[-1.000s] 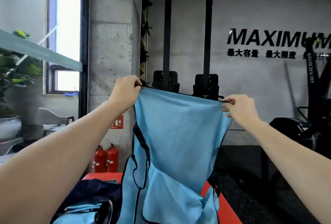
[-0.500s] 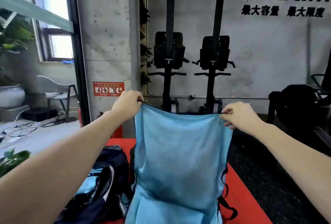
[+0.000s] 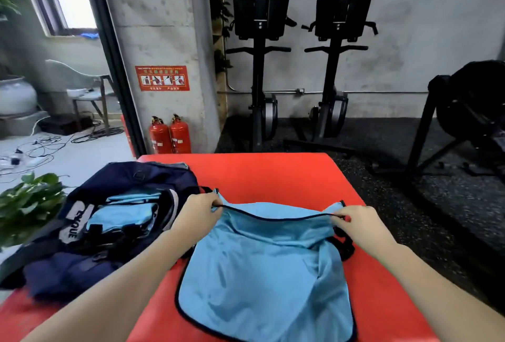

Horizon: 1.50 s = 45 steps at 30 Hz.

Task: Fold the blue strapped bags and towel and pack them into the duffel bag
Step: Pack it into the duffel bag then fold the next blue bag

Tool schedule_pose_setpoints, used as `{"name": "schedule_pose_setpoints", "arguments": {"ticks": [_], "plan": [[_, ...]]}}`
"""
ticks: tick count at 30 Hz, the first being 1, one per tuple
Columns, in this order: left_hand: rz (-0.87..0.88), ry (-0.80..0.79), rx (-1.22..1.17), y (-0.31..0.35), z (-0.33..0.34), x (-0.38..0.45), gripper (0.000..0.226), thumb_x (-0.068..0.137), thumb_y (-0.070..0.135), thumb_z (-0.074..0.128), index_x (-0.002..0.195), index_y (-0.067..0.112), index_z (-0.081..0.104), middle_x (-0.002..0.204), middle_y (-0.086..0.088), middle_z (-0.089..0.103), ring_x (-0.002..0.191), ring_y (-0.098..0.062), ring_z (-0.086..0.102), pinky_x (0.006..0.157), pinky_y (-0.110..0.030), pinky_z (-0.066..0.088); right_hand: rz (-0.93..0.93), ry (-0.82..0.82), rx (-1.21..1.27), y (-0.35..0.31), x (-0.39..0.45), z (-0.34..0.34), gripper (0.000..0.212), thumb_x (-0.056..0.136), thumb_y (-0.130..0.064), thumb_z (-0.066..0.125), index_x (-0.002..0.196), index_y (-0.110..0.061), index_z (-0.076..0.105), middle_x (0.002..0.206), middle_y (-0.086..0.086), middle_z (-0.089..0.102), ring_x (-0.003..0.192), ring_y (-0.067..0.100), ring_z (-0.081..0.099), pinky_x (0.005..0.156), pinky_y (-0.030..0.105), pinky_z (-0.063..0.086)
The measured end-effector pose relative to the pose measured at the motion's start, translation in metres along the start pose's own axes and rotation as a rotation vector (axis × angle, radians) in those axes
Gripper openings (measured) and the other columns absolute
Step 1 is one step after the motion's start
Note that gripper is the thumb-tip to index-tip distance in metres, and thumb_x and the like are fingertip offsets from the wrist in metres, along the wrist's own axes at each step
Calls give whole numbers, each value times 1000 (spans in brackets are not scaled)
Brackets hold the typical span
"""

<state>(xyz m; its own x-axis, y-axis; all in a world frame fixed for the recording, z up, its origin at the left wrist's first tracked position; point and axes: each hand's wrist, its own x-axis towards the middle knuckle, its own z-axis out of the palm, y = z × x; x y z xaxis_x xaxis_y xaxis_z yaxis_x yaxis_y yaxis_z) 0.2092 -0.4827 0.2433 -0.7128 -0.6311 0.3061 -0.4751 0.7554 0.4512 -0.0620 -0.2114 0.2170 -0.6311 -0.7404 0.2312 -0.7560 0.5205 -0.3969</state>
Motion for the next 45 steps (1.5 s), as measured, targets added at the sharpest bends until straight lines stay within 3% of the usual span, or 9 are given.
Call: {"name": "schedule_pose_setpoints", "arguments": {"ticks": [11, 14, 18, 21, 26, 30, 36, 42, 45], "plan": [[102, -80, 70, -37, 42, -76, 15, 90, 2, 59, 92, 6, 74, 90, -8, 64, 95, -29, 55, 106, -39, 39, -141, 149, -68, 21, -76, 37, 21, 86, -14, 76, 107, -14, 77, 112, 3, 75, 113, 32, 62, 105, 37, 43], [111, -76, 2, -28, 41, -90, 24, 90, 0, 60, 111, 4, 72, 114, -13, 66, 117, -30, 53, 101, -16, 28, -251, 223, -14, -6, -98, 35, 15, 85, -7, 76, 99, -11, 77, 100, 3, 75, 104, 25, 64, 98, 33, 47], [239, -240, -74, -13, 45, -124, 21, 89, 16, 73, 109, 13, 75, 119, -4, 69, 122, -20, 57, 103, -20, 35, -457, -66, 116, -48, -140, 50, 12, 88, -23, 76, 99, -20, 76, 98, -8, 73, 95, 8, 64, 89, 27, 49], [313, -414, -95, -2, 51, -147, 27, 88, 28, 76, 113, 19, 75, 122, 1, 67, 123, -13, 54, 106, -25, 39, -444, -363, 106, -70, -153, 68, 30, 87, -52, 67, 107, -30, 73, 113, -18, 65, 110, 2, 56, 97, 28, 46], [325, -475, -50, -1, 63, -156, 47, 89, 47, 70, 129, 24, 67, 143, 4, 55, 138, -10, 40, 111, -7, 15, -407, -444, 97, -76, -146, 82, 44, 80, -66, 68, 110, -33, 72, 123, -20, 58, 121, 0, 47, 105, 29, 40], [274, -477, 92, -21, 71, -157, 67, 91, 73, 36, 150, 42, 37, 163, 5, 26, 153, -17, 10, 125, -42, 6, -264, -375, 97, -52, -138, 82, 74, 87, -80, 37, 136, -30, 59, 145, -8, 48, 137, 8, 40, 118, 33, 29], [27, -412, 189, -30, 71, -146, 89, 81, 85, 14, 158, 40, 17, 168, -3, 2, 154, -23, -10, 123, -50, -5, -121, -347, -146, -24, -127, 74, 72, 92, -74, 29, 156, -41, 23, 163, -11, 18, 151, 12, 9, 124, 37, -3], [-37, -416, 214, -7, 85, -132, 78, 91, 79, 29, 157, 39, 18, 168, -6, 4, 154, -29, -5, 123, -52, 0, -92, -358, -202, -4, -100, 65, 89, 81, -89, 19, 156, -41, 20, 164, -13, 17, 153, 13, 9, 126, 42, 6], [-1, -271, 228, 1, 85, -115, 68, 93, 71, 41, 148, 30, 42, 152, -2, 40, 143, -27, 31, 115, -45, 28, -90, -226, -265, -12, -89, 60, 76, 84, -83, 29, 140, -36, 52, 147, -12, 49, 138, 12, 42, 112, 36, 37]]}}
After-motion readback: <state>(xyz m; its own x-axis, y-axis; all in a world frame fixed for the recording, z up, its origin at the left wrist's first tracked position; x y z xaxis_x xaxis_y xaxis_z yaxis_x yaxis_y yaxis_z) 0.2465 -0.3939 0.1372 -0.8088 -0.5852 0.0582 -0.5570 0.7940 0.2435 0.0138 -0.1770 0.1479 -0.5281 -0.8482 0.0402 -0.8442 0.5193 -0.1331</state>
